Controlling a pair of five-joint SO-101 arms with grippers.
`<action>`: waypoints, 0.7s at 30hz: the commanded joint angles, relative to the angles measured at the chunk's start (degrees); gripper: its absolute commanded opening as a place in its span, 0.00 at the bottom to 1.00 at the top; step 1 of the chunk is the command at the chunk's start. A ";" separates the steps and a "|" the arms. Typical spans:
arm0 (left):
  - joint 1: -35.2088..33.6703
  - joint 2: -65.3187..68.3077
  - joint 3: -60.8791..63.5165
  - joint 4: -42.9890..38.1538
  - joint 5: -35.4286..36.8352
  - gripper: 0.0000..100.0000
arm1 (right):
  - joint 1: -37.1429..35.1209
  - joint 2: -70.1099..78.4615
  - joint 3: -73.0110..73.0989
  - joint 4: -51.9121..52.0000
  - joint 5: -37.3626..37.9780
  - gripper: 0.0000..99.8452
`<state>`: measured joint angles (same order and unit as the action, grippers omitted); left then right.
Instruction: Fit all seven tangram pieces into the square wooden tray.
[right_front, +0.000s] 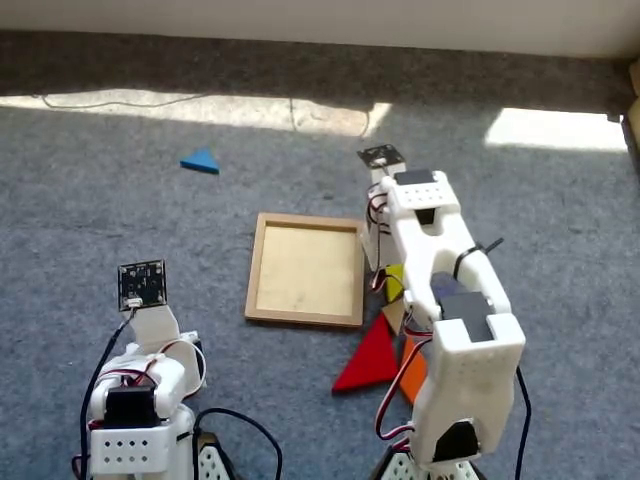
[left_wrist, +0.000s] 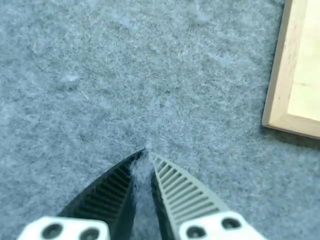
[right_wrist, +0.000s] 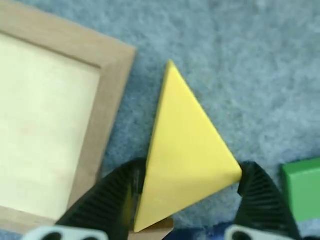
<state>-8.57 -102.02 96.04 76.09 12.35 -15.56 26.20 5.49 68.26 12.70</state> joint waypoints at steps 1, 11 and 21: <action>0.84 -0.92 1.10 0.26 -0.44 0.00 | 0.31 -4.62 -0.48 0.22 0.79 0.22; 0.84 -0.92 1.10 0.26 -0.44 0.00 | 0.40 -15.52 5.76 0.13 0.79 0.22; 0.84 -0.92 1.10 0.26 -0.44 0.00 | -2.77 -24.31 6.29 2.42 0.26 0.22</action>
<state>-8.57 -102.02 96.04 76.09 12.35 -16.18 6.42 11.65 69.32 13.05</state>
